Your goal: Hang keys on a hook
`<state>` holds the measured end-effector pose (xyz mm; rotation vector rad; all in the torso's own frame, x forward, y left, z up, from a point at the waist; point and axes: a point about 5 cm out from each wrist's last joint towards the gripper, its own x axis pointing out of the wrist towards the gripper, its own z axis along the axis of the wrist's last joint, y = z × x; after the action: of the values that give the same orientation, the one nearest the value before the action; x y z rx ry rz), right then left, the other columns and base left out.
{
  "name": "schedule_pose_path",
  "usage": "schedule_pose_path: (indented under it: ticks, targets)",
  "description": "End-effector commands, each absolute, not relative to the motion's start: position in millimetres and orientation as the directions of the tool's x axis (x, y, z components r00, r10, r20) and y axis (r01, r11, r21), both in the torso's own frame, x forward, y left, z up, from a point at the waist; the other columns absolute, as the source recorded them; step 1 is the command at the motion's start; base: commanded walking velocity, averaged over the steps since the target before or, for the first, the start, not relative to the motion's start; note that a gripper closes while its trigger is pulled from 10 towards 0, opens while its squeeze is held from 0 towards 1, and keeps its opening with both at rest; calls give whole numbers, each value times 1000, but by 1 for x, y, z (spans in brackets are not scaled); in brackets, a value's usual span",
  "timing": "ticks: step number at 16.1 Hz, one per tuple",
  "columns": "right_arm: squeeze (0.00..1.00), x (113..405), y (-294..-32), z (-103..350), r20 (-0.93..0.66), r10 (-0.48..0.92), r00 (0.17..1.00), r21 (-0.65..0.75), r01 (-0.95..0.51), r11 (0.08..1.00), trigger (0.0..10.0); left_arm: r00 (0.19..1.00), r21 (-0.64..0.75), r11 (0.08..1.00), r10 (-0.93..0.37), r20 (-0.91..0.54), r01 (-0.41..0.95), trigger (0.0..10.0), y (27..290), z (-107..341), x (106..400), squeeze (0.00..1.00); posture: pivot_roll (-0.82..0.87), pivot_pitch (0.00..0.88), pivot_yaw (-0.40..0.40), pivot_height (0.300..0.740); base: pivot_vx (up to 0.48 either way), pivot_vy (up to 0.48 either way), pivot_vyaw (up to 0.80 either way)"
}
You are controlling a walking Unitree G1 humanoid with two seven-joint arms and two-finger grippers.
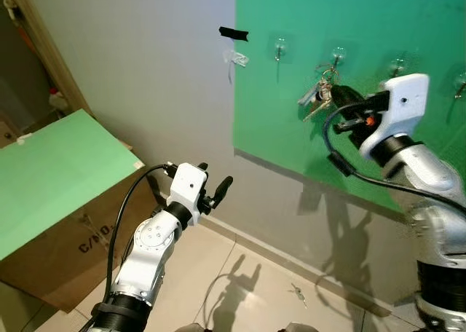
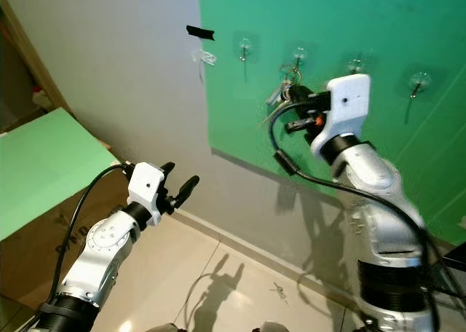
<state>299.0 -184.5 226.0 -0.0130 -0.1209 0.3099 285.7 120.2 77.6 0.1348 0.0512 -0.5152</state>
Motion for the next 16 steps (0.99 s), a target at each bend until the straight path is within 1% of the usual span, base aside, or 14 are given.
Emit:
schedule_pose_path:
  ticks: [1, 2, 6, 10, 16]
  targets:
    - [0, 297, -189, 237, 150, 311, 939, -7, -313, 950, 10000, 859, 129, 849, -504, -87, 512, 10000, 118, 77, 286, 0, -146, 0, 56, 722, 0, 0, 0]
    - [0, 298, -193, 238, 157, 297, 942, 21, -304, 953, 10000, 858, 130, 848, -506, -87, 513, 10000, 118, 77, 286, 0, -146, 0, 55, 722, 0, 0, 0]
    - [0, 304, -212, 234, 138, 168, 976, 75, -180, 981, 10000, 857, 131, 847, -508, -88, 515, 10000, 117, 76, 286, 0, -145, 0, 54, 722, 0, 0, 0]
    - [0, 301, -216, 235, 126, 157, 980, 70, -167, 984, 10000, 856, 136, 845, -510, -90, 517, 10000, 118, 77, 287, 0, -143, 0, 57, 722, 0, 0, 0]
    - [0, 295, -221, 240, 149, 128, 981, 63, -138, 988, 10000, 851, 145, 839, -517, -87, 525, 10000, 118, 77, 288, 0, -152, 0, 64, 722, 0, 0, 0]
